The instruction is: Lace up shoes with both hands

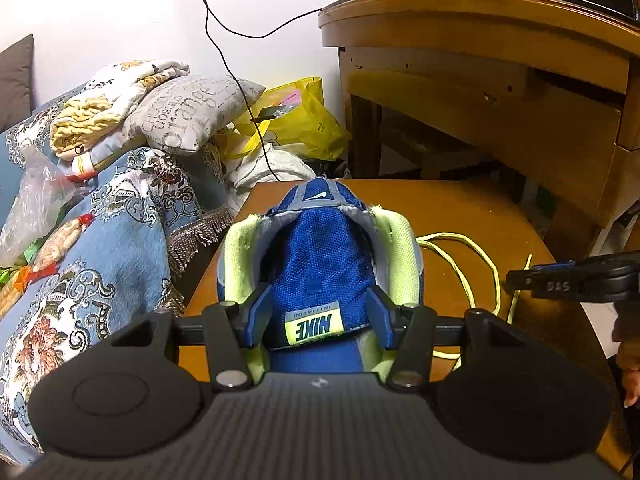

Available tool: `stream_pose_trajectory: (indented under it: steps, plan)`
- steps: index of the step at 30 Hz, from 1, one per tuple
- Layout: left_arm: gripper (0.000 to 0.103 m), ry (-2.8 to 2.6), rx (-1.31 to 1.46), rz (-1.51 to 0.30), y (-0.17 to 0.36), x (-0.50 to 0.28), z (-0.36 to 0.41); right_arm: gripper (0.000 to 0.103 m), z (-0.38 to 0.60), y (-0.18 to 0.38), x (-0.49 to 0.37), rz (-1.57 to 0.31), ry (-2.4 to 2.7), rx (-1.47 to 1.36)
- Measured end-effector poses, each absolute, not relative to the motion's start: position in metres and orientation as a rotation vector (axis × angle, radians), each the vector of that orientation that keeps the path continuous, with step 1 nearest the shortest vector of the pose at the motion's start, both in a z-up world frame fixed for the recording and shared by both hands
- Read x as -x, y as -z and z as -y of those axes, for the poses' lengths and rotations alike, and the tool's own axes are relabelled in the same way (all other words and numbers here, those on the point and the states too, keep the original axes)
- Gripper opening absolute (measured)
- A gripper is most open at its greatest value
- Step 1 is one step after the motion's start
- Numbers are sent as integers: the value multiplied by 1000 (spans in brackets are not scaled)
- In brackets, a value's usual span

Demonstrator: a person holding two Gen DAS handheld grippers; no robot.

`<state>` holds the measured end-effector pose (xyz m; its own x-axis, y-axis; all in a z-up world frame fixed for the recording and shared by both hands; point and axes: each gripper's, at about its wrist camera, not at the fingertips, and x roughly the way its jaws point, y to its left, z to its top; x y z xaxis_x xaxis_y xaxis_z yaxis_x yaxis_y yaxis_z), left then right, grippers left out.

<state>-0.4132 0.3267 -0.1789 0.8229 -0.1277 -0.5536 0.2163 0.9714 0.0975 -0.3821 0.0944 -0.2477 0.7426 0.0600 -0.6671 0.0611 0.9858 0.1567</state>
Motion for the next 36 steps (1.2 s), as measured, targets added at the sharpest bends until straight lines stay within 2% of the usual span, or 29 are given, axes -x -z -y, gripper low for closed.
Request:
stream_pose_trajectory:
  steps: [5, 7, 8, 10, 11, 16, 17, 18, 20, 29, 31, 33, 36]
  plan:
    - [53, 188, -149, -577, 178, 414, -329, 32, -105, 252, 381, -726, 16, -97]
    - [53, 189, -145, -577, 178, 414, -329, 22, -108, 253, 380, -723, 22, -55]
    - [52, 189, -144, -577, 178, 414, -330, 12, -110, 254, 380, -720, 25, -36]
    - [50, 189, -137, -578, 178, 414, -331, 8, -110, 255, 380, -714, 18, -18]
    - [48, 189, -131, -580, 178, 414, -332, 2, -110, 255, 380, -711, 10, -17]
    - [45, 185, -106, -588, 176, 412, -338, 1, -107, 251, 387, -649, -24, -6]
    - [41, 181, -100, -588, 176, 412, -339, 1, -107, 248, 389, -628, -20, 8]
    - [33, 172, -95, -590, 175, 411, -341, 1, -107, 245, 390, -606, -13, 22]
    - [28, 153, -93, -595, 174, 410, -344, 1, -107, 238, 393, -565, -3, 42]
    - [30, 261, 0, -564, 157, 421, -357, 1, -102, 198, 422, -287, -136, 34]
    - [35, 309, 5, -533, 153, 426, -356, 1, -103, 193, 429, -239, -182, 33]
    - [45, 360, 3, -508, 150, 430, -352, 1, -105, 188, 436, -201, -221, 40]
    - [48, 426, -8, -479, 148, 437, -342, 1, -107, 185, 442, -172, -273, 42]
